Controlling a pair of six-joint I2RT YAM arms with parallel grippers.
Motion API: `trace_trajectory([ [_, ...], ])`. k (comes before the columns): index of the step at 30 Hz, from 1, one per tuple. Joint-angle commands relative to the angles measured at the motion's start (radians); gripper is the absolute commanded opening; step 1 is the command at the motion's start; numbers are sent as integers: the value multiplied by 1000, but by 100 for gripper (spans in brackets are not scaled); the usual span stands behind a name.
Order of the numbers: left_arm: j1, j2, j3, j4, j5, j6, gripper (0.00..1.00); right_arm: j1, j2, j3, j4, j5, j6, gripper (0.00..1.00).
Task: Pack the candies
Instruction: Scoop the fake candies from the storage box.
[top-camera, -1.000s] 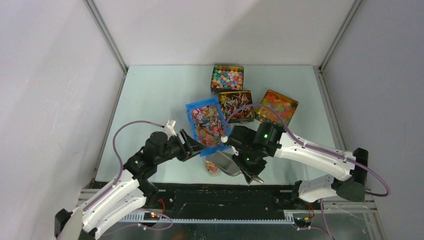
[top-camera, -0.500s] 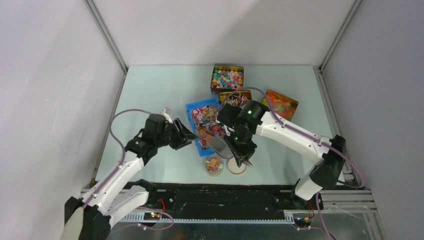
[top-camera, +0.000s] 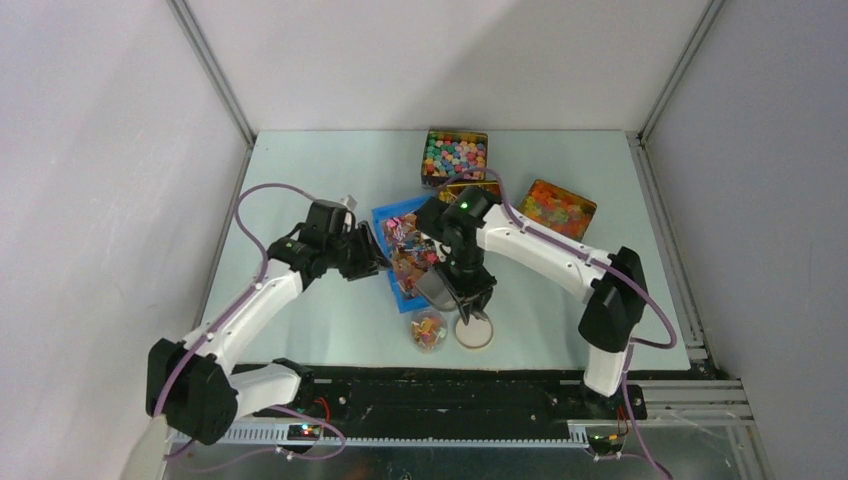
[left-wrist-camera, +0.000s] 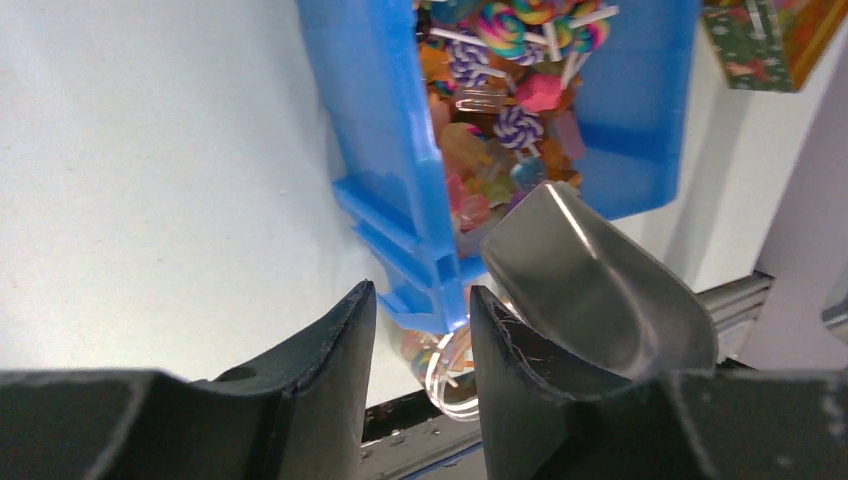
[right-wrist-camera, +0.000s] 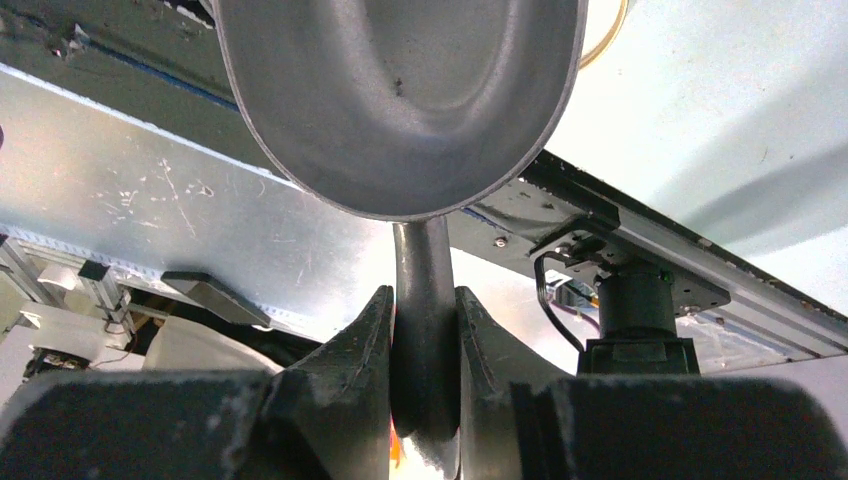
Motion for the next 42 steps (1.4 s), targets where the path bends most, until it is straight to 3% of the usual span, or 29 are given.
trace_trajectory([
  [1, 4, 38, 53, -54, -50, 83, 44, -10, 72, 81, -23, -22, 2, 0],
  [25, -75, 88, 62, -8, -79, 8, 42, -60, 311, 221, 167, -60, 25, 0],
  [42, -92, 18, 19, -25, -101, -17, 42, -102, 294, 195, 368, -91, 52, 0],
])
